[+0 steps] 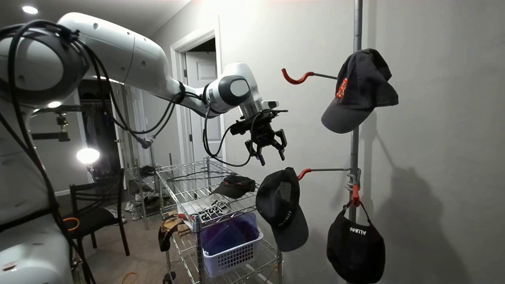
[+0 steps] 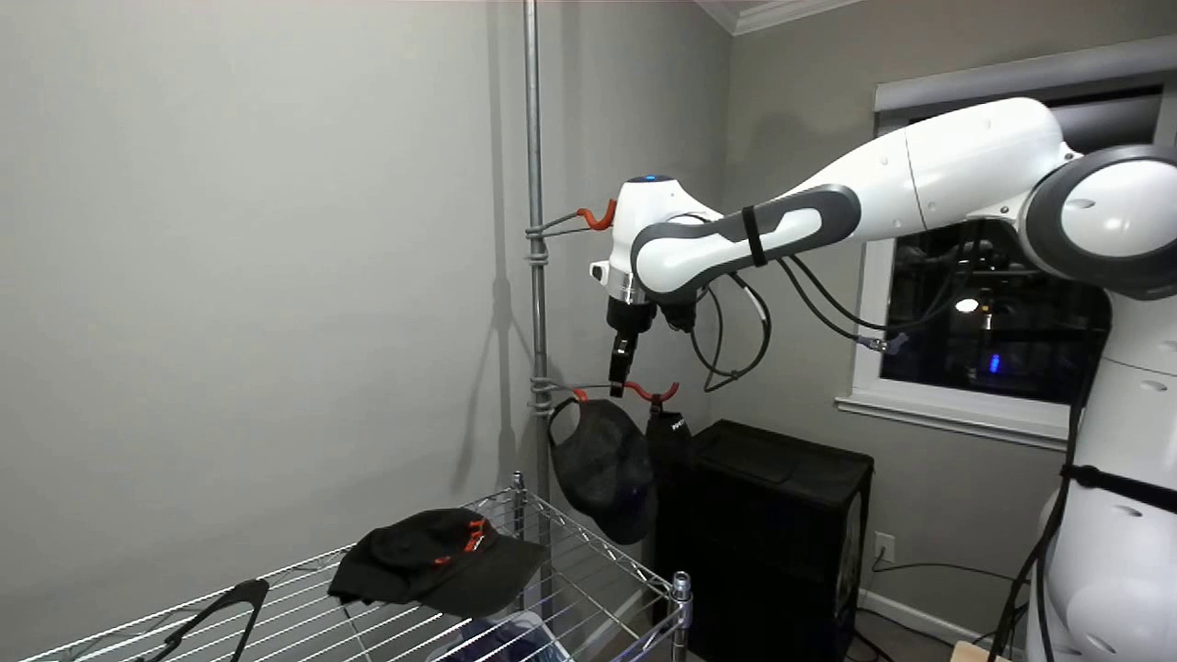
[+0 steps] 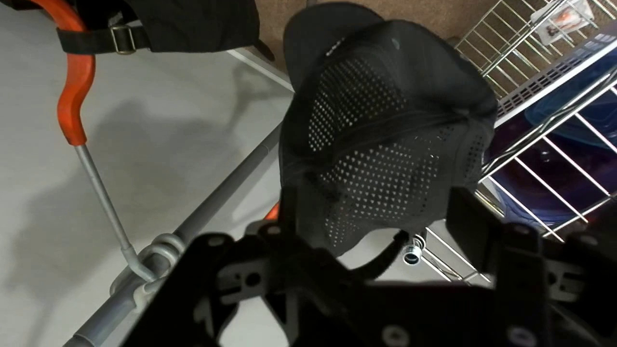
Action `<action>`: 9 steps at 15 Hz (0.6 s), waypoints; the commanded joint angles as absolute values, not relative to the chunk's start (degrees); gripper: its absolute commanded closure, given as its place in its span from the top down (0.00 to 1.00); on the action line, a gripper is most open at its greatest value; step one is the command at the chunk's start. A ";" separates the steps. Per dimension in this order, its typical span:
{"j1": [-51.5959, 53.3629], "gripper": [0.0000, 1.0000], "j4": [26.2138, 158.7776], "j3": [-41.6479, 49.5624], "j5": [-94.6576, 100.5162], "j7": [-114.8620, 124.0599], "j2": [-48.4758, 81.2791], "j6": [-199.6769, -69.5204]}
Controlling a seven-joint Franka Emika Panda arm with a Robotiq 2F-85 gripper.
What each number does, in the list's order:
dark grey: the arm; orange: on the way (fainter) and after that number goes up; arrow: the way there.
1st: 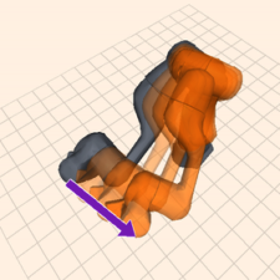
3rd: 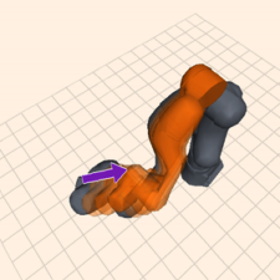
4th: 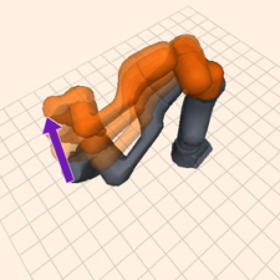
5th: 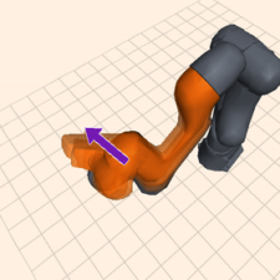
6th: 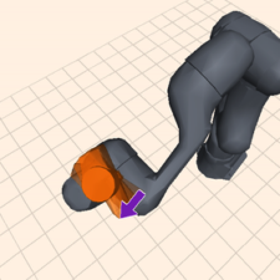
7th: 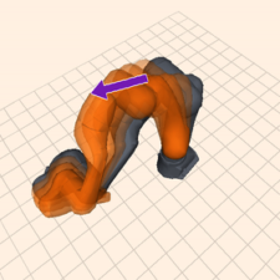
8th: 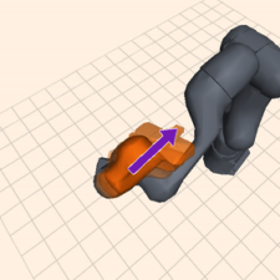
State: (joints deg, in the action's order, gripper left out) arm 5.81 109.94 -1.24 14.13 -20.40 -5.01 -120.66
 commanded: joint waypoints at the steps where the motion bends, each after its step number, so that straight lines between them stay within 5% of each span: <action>1: 6.01 1.00 109.67 -2.78 12.83 -23.01 -6.06 -120.38; 9: 9.56 1.00 107.64 -7.50 13.19 -24.13 -4.32 -119.46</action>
